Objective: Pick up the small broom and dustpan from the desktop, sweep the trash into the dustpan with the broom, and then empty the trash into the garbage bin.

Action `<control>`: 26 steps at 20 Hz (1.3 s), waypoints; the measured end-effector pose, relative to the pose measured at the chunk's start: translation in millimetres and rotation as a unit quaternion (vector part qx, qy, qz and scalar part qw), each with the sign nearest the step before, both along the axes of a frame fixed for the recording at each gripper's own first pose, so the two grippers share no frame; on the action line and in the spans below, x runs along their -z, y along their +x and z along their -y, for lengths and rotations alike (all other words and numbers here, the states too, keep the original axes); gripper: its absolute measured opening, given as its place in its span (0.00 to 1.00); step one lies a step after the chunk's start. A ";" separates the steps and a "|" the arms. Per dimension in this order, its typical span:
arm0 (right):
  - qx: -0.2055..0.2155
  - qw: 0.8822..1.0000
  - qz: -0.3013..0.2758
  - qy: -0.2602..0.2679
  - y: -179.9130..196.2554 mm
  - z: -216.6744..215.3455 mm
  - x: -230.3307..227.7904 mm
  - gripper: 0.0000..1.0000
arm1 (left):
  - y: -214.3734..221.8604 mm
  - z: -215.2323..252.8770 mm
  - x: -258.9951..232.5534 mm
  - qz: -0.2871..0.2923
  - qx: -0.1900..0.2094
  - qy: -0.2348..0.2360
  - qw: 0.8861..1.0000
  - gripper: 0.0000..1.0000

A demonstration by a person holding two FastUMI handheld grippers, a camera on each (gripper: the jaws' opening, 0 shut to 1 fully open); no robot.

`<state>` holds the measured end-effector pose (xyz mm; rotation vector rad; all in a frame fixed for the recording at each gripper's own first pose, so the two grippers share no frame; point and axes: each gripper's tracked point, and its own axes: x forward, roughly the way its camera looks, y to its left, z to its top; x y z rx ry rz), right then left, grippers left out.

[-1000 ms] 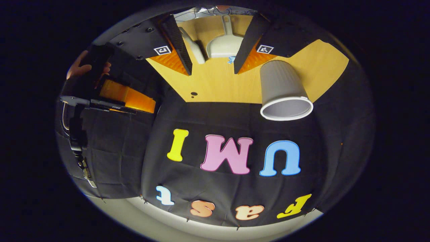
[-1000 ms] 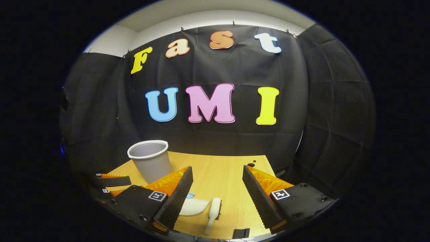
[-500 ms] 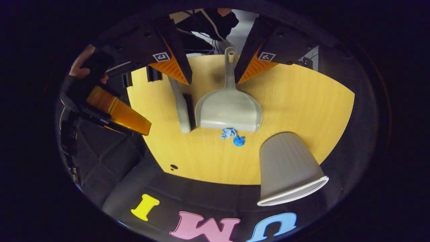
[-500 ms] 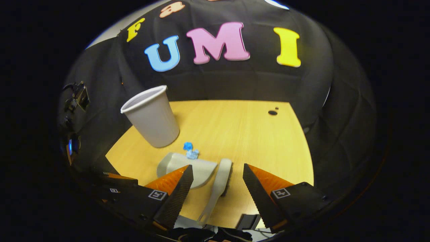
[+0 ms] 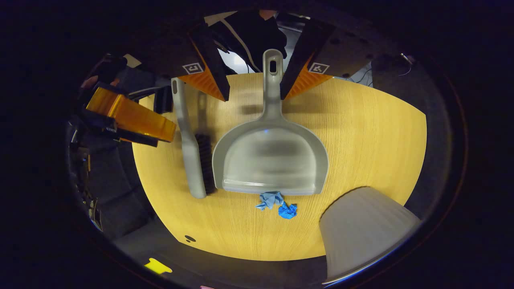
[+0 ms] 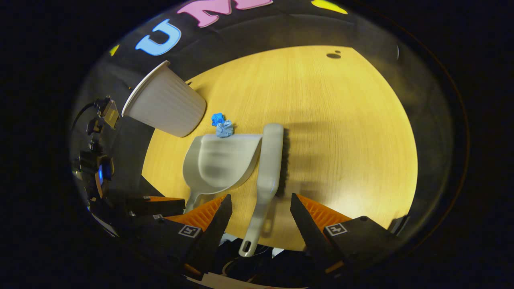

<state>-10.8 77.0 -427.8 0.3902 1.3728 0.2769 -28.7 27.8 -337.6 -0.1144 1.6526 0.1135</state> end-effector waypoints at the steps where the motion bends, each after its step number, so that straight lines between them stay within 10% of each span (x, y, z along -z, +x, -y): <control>1: -0.005 1.000 -0.007 -0.015 -4.5 2.2 6.5 0.96 | 6.8 -1.7 2.1 0.000 0.006 -0.002 1.000 0.77; 26: 0.006 0.976 -0.154 -0.153 -6.1 -13.4 89.5 0.84 | 47.6 -26.8 77.9 -0.059 -0.032 0.004 0.998 0.77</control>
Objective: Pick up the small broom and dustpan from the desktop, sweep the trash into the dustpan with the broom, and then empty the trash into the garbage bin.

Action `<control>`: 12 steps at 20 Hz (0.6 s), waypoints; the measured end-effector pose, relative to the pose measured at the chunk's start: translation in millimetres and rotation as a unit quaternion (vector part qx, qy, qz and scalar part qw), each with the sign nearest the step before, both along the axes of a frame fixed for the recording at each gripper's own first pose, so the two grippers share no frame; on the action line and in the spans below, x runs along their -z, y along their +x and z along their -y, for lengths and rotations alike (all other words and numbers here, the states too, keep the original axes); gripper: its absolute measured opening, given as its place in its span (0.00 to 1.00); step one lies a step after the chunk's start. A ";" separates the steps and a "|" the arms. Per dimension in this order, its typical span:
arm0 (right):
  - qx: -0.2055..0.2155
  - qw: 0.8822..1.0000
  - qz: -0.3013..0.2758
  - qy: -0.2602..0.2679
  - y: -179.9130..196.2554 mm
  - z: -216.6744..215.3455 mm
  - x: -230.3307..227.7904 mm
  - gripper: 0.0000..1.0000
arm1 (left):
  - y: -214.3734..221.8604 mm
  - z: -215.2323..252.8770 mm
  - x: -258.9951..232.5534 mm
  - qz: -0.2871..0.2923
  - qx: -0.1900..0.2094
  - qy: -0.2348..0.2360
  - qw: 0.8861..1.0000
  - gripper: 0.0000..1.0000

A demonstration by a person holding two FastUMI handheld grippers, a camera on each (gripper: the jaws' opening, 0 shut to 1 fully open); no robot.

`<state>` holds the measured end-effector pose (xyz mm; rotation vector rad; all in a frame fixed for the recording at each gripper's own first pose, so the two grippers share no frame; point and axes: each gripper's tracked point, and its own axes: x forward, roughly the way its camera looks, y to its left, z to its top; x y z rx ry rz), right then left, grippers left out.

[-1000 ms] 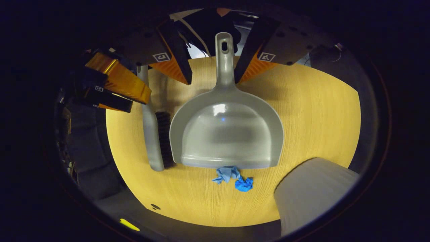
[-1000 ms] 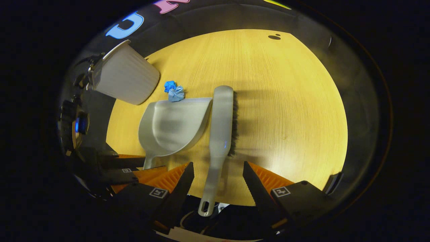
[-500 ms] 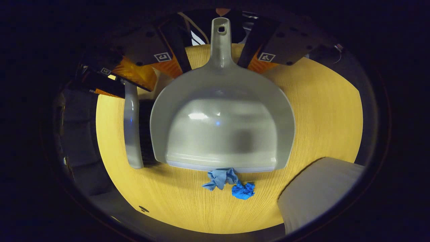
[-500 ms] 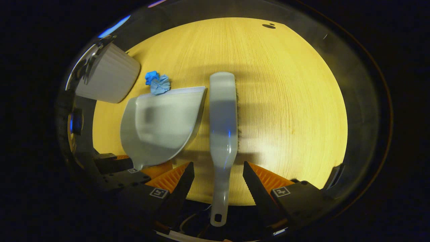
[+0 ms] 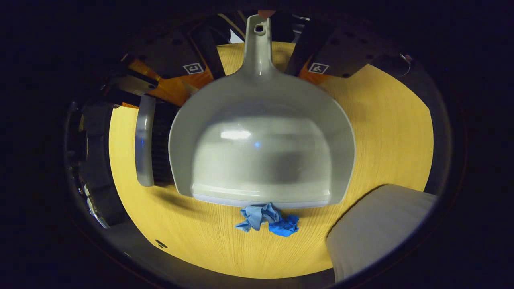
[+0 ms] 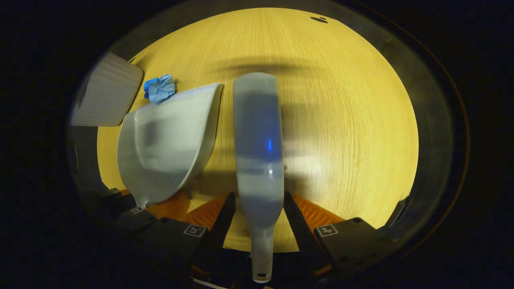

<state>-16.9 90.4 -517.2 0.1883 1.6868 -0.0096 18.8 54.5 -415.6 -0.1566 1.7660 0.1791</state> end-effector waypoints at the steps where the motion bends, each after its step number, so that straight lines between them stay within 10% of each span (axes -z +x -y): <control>1: 0.000 1.000 0.001 -0.008 1.4 4.1 2.2 0.71 | 1.7 1.9 1.1 -0.002 0.004 0.004 1.000 0.77; 2: 0.000 1.000 -0.005 -0.015 0.6 7.6 1.0 0.79 | 0.5 3.8 1.6 -0.002 0.005 0.010 1.000 0.77; 7: -0.018 1.000 0.009 -0.008 -0.6 11.4 1.0 0.50 | -3.9 5.9 0.2 0.012 0.032 0.039 0.999 0.76; 12: -0.059 0.998 0.007 -0.012 -1.8 11.6 1.6 0.50 | -9.4 -8.4 2.4 0.027 0.015 0.041 0.999 0.52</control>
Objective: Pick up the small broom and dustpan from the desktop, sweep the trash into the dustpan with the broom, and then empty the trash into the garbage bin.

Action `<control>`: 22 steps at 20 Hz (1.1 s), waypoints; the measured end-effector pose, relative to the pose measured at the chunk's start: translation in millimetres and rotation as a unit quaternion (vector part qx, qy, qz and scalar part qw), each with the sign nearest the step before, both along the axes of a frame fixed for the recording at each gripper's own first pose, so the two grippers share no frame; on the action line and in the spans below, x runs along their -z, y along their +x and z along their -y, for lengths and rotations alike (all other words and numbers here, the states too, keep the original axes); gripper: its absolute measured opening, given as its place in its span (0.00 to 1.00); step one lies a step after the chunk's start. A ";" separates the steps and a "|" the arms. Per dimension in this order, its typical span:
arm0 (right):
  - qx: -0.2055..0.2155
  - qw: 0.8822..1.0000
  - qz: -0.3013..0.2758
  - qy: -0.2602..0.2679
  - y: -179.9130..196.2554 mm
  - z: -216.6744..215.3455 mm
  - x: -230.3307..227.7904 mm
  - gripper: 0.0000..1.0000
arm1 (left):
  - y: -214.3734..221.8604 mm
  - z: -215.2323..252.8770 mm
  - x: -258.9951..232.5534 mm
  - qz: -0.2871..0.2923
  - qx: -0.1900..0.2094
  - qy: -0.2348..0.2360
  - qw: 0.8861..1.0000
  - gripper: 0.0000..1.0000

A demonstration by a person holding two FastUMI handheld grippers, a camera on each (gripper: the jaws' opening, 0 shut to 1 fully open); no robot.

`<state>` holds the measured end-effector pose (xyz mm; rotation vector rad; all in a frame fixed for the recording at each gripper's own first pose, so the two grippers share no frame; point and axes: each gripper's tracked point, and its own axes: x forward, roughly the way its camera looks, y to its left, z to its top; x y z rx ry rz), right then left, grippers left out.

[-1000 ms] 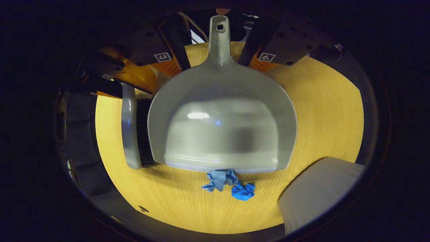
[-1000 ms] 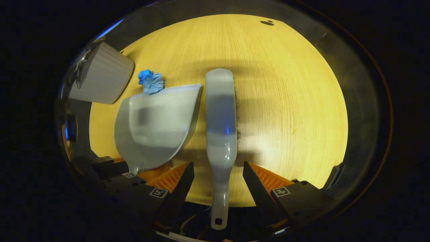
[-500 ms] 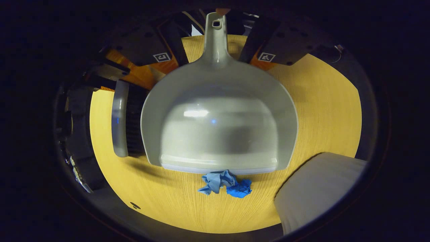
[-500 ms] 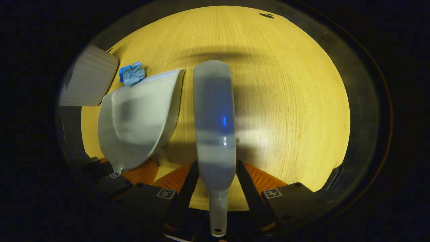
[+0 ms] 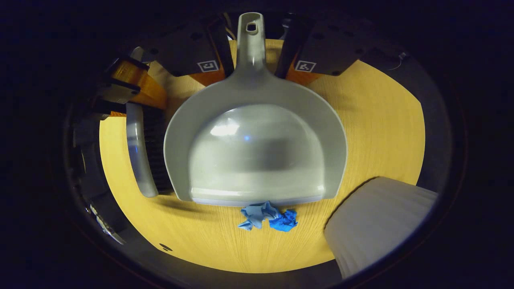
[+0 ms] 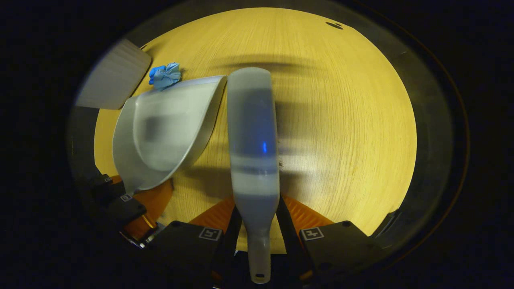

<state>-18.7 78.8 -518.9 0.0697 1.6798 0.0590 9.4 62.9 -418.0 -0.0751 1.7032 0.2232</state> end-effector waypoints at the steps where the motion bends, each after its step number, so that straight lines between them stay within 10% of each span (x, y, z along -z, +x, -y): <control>1: 0.001 1.000 0.002 -0.009 -1.1 1.5 0.8 0.50 | -0.1 -2.9 -2.7 0.005 -0.006 -0.005 1.000 0.47; 4: -0.002 1.000 0.013 -0.007 1.8 5.6 -1.6 0.47 | -2.1 -4.3 -2.8 0.013 0.009 -0.027 1.000 0.32; 14: 0.025 0.998 0.016 0.055 0.2 8.7 -2.8 0.25 | -5.7 -12.1 -5.9 0.041 -0.005 -0.110 0.993 0.31; 22: -0.030 0.998 0.048 0.021 -2.1 4.5 -2.7 0.29 | -3.9 -11.1 -5.8 0.014 0.025 -0.103 0.994 0.27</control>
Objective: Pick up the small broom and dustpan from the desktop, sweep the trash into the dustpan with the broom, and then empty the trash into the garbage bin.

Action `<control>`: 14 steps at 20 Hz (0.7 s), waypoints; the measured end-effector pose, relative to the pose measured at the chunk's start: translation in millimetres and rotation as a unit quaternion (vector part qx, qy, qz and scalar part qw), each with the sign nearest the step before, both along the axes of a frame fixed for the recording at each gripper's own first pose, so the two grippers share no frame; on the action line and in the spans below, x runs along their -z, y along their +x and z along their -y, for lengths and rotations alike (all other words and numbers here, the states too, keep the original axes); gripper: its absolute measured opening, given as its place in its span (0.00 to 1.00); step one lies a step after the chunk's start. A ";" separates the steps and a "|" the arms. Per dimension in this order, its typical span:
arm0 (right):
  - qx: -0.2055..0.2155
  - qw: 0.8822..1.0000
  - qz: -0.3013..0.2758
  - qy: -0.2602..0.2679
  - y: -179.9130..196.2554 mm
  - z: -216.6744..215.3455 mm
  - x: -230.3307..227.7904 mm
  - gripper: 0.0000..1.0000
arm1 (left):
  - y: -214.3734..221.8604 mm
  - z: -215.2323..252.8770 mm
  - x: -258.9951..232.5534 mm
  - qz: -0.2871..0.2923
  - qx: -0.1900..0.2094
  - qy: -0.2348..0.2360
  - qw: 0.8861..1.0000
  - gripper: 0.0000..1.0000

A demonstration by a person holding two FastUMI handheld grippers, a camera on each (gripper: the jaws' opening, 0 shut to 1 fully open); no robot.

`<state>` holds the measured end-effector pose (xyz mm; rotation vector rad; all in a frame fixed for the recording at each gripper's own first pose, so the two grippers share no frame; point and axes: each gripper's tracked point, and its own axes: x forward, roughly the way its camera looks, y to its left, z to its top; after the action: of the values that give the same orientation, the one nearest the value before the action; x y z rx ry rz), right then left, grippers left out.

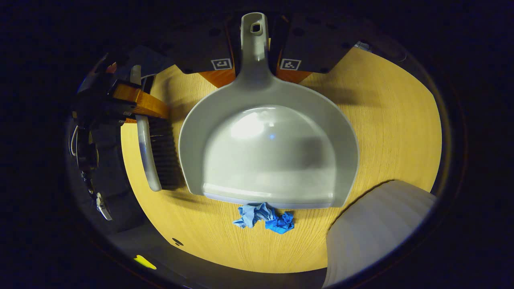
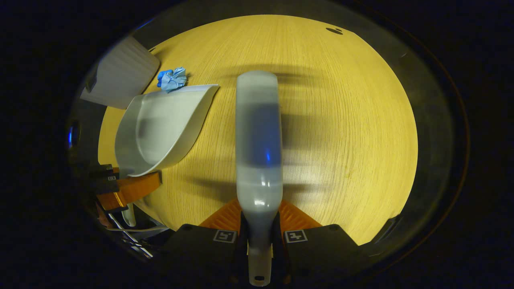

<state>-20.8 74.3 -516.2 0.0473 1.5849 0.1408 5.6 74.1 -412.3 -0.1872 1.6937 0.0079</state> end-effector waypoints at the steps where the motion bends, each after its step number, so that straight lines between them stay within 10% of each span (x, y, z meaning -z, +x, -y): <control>1: -0.001 1.000 -0.005 0.005 -1.9 -2.9 -1.7 0.31 | 0.6 -1.6 -3.7 -0.003 0.002 0.002 1.000 0.27; 6: -0.007 0.999 0.036 0.016 25.6 -9.7 -42.2 0.24 | -18.3 -16.1 -19.5 0.000 0.038 0.001 0.999 0.26; 14: -0.139 0.974 0.165 -0.074 179.5 -12.4 -85.2 0.23 | -29.9 -59.0 -32.3 0.013 0.146 0.084 0.986 0.26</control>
<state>158.6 86.7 -431.0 -0.3011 1.2580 0.2360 -24.4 133.1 -380.0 0.1880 1.6707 -0.0696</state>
